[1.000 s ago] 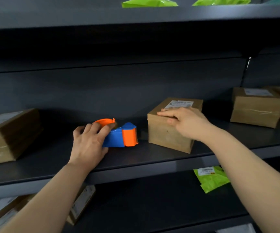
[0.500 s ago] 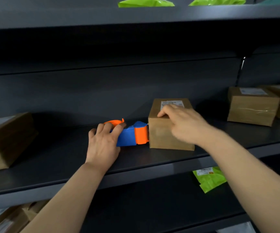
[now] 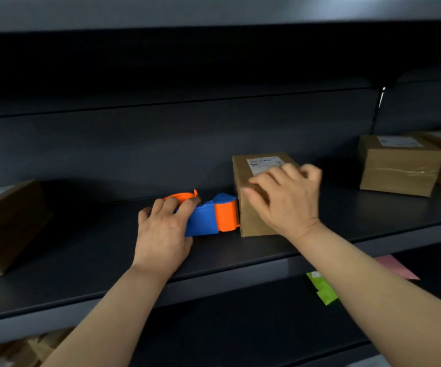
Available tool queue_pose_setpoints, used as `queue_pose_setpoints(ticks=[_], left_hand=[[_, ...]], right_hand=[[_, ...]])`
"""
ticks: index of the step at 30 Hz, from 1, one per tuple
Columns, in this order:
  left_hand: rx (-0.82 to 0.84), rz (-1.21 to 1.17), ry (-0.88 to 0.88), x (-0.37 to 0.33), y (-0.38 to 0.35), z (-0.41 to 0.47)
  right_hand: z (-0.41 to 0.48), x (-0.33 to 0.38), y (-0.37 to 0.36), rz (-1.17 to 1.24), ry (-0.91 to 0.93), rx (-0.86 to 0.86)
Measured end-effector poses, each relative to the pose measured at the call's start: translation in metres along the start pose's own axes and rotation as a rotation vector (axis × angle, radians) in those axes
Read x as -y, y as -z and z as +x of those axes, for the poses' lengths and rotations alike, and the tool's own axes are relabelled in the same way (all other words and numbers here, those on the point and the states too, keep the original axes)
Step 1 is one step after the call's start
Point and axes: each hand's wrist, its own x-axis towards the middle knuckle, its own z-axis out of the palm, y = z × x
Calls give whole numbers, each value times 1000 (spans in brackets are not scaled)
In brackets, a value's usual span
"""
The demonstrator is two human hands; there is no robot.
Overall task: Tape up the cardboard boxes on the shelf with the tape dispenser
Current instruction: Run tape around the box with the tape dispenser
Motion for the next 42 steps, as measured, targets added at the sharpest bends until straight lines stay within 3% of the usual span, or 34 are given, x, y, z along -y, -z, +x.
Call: queue_pose_setpoints(ticks=[4, 8, 10, 14, 18, 22, 31, 35, 39, 42], left_hand=[[-1, -23, -19, 0, -1, 2], [28, -39, -1, 0, 0, 2], [29, -44, 8, 1, 0, 2], [60, -53, 32, 1, 2, 2], [50, -80, 8, 0, 1, 1], [26, -86, -57, -3, 2, 1], [15, -59, -105, -2, 5, 1], [5, -42, 66, 10, 2, 1], [-25, 33, 41, 7, -1, 3], [-34, 31, 133, 13, 1, 2]], right_hand=[[-8, -17, -3, 78, -325, 30], [7, -5, 5, -28, -349, 93], [25, 12, 10, -83, -324, 229], [56, 48, 6, -32, -352, 680], [63, 53, 14, -1, -257, 818], [58, 58, 15, 150, -240, 753], [58, 36, 16, 176, -174, 799], [48, -5, 37, 206, -207, 819], [38, -41, 55, 250, -222, 819], [34, -59, 64, 284, -226, 819]])
